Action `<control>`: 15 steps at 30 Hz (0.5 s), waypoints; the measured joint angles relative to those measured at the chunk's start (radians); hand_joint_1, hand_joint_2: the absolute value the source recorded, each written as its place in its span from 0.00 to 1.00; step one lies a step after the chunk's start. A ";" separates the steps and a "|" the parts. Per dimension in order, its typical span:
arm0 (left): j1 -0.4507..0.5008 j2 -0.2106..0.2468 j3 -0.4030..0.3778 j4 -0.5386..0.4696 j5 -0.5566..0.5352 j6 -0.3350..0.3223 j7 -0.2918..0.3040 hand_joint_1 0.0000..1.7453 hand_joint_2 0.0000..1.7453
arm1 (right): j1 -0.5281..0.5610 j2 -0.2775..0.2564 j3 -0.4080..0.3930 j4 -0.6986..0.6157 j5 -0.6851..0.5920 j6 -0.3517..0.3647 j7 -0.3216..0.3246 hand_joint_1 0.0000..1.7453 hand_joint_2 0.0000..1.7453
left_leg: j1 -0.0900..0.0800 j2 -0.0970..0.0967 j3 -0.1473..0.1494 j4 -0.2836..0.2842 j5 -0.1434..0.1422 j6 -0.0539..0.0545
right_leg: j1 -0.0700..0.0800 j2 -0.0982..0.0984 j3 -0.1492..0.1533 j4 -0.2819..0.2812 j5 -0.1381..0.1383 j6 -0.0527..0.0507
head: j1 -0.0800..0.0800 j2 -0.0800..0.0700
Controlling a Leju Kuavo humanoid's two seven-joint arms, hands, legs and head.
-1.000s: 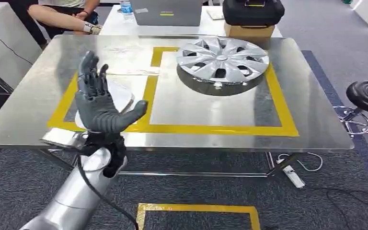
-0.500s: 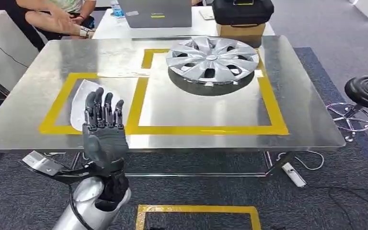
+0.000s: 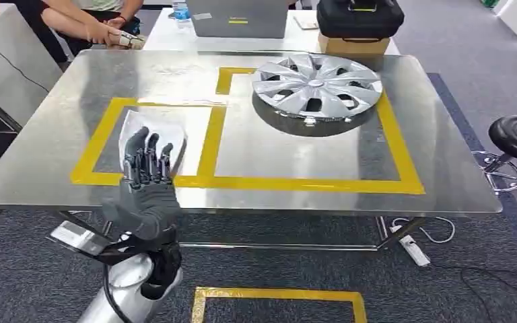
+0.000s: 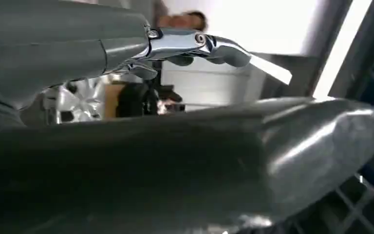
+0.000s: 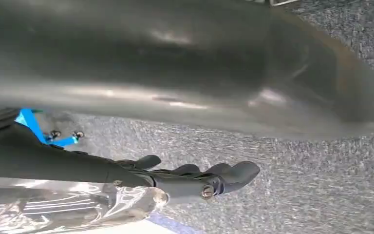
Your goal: Take the parts from the cabinet and place them on the table.
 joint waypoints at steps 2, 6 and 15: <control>0.000 0.007 -0.013 -0.011 0.044 -0.095 0.001 0.00 0.00 | -0.004 0.000 0.000 0.000 0.002 0.007 -0.001 0.00 0.00 | 0.000 -0.001 0.007 0.000 -0.005 -0.007 | -0.001 -0.001 0.091 -0.184 0.068 -0.005 | 0.000 0.000; 0.012 0.010 -0.015 -0.038 0.171 -0.316 -0.022 0.00 0.00 | -0.004 0.002 0.001 0.000 0.010 0.016 -0.009 0.00 0.00 | -0.004 -0.002 0.004 -0.003 0.000 -0.026 | 0.006 0.004 0.096 -0.196 0.061 -0.022 | -0.003 0.000; 0.022 0.013 -0.014 -0.063 0.126 -0.443 -0.026 0.00 0.00 | -0.006 0.002 0.003 0.000 0.017 0.021 -0.010 0.00 0.00 | 0.001 0.001 -0.111 0.240 -0.087 -0.052 | -0.002 -0.001 0.097 -0.204 0.068 -0.045 | -0.013 0.000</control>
